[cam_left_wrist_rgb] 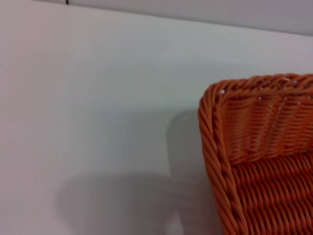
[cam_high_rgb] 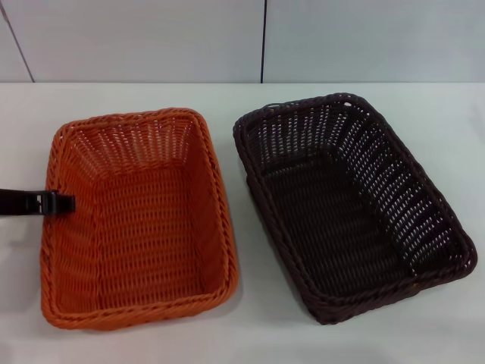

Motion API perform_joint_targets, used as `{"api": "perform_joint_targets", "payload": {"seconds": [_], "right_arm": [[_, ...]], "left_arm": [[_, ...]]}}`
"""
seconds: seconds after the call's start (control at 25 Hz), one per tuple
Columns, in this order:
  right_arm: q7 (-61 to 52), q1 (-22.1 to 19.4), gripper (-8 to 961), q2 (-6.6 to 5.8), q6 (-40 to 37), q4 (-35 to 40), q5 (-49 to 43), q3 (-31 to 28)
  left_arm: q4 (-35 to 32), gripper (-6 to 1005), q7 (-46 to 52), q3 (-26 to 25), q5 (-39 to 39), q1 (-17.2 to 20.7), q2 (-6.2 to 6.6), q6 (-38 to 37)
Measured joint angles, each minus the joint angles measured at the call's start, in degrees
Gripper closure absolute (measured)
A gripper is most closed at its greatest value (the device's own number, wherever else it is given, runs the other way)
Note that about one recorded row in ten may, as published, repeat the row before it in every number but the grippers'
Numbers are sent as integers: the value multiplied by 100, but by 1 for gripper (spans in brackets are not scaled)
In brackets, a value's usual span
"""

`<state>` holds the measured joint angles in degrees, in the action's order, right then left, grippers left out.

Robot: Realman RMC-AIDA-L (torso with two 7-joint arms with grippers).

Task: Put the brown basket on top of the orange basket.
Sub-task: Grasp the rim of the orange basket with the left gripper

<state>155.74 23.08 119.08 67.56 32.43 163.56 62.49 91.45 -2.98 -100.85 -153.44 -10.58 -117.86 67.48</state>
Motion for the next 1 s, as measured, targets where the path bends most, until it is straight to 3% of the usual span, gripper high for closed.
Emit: {"api": "perform_joint_targets", "payload": {"seconds": [0.6, 1.0], "right_arm": [[-26, -34, 200, 5, 86, 8, 0, -7], [-40, -83, 200, 17, 150, 2, 0, -53]], "left_arm": [[-129, 574, -50, -91, 129, -53, 4, 256], [-129, 747, -429, -267, 91, -177, 0, 399]]}}
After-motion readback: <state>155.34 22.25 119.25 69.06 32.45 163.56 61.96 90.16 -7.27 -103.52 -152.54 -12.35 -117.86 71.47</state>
